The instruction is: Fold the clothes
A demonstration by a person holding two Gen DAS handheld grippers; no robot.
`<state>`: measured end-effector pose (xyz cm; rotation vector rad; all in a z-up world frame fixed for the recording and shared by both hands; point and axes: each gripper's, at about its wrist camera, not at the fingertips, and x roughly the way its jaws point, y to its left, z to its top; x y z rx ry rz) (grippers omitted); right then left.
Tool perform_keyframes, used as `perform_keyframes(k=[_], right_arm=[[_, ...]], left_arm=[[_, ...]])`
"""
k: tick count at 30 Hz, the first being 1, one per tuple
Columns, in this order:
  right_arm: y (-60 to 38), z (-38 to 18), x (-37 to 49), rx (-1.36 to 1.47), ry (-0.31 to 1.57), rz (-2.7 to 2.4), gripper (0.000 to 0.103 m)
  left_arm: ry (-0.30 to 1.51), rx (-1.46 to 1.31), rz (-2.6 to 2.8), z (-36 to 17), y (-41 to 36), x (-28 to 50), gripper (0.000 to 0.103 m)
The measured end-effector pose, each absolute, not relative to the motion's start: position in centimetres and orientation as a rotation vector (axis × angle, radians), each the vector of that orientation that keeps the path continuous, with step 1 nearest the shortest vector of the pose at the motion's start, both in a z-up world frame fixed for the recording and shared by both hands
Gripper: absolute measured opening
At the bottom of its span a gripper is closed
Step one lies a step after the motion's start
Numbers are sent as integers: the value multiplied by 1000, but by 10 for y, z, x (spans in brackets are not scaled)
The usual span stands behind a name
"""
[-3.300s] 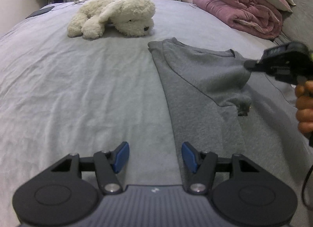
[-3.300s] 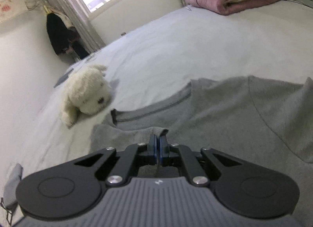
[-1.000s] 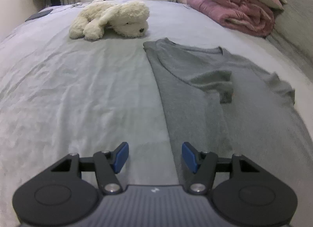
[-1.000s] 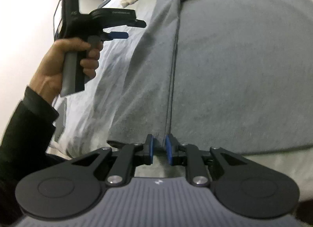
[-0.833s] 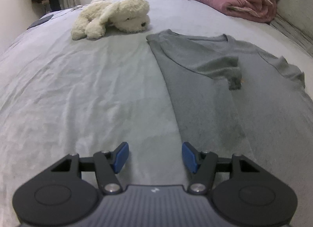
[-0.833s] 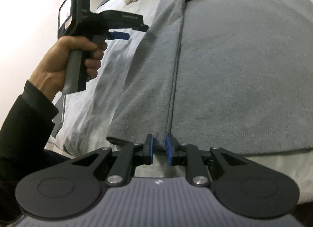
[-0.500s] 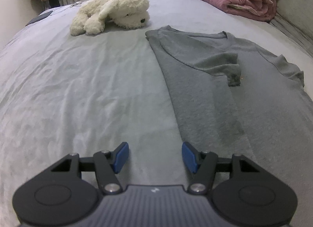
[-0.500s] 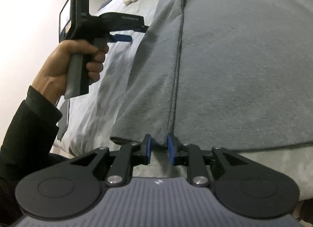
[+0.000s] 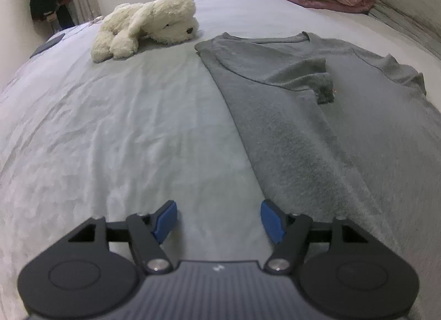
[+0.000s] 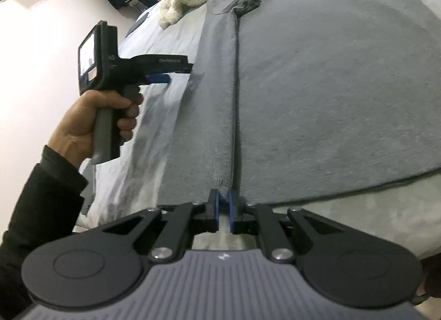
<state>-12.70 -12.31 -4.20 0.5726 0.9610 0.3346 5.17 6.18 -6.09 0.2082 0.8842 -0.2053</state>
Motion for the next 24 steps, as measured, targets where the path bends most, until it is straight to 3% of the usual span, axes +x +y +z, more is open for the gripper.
perform_keyframes(k=[11,19,24], right_arm=[[-109,-49,-120,388,976,383,16],[-147,-50,-63,554,964,397,29],[-146,-55,-65,577,990,439,29]], left_arm=[[827,359,-236,-55,55,33,71],[811,308,-351,-41,61,-1,71],[890,141,-367,-36,76,-33,71]])
